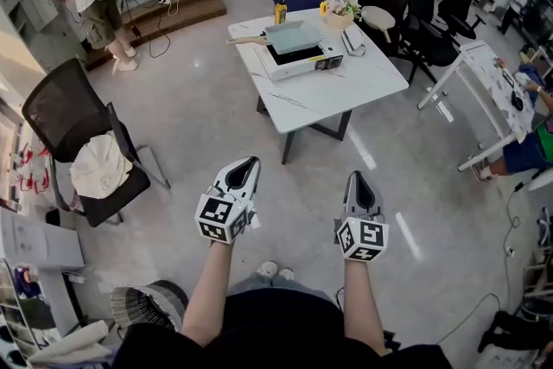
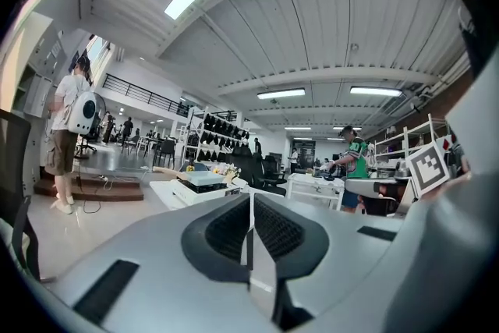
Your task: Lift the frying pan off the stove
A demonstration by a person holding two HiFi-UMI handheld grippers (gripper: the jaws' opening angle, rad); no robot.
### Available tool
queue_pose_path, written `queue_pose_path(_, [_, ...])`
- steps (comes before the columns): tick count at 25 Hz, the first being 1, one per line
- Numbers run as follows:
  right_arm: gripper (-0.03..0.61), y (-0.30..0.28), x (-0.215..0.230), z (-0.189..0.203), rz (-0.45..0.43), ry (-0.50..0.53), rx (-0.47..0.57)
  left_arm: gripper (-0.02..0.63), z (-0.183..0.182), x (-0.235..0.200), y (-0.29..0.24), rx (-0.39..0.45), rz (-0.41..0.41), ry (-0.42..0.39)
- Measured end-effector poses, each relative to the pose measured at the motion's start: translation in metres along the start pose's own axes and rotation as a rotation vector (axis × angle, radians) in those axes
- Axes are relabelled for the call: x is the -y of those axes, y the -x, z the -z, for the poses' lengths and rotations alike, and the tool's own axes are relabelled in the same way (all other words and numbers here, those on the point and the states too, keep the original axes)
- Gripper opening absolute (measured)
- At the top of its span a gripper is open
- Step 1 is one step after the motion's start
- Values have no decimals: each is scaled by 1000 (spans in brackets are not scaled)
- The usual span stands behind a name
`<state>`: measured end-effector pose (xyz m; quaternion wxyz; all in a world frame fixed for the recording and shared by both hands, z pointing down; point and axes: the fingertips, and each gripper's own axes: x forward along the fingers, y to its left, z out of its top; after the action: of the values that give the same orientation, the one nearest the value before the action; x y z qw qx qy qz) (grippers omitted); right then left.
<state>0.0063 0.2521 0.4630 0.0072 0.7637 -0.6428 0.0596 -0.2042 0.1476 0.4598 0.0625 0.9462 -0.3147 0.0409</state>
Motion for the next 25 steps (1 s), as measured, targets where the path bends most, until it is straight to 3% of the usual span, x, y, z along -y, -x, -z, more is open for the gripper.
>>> queue_pose_path(2, [2,-1,-1,1,-1,0,0,23,-1,-1,0,9,6,11])
queue_pose_path(5, [2,-3,-1,2,-3,-2,1,147,-3,-4,0,28,4,28])
queue_pose_path(11, [2,-7,-2,1,-4,-3,-1,279,-7,-16,2,48,-35,31])
queue_pose_path(25, [2,-27,-9,-1,18,-2,6,295,-8,-39,-8,56,-19,47])
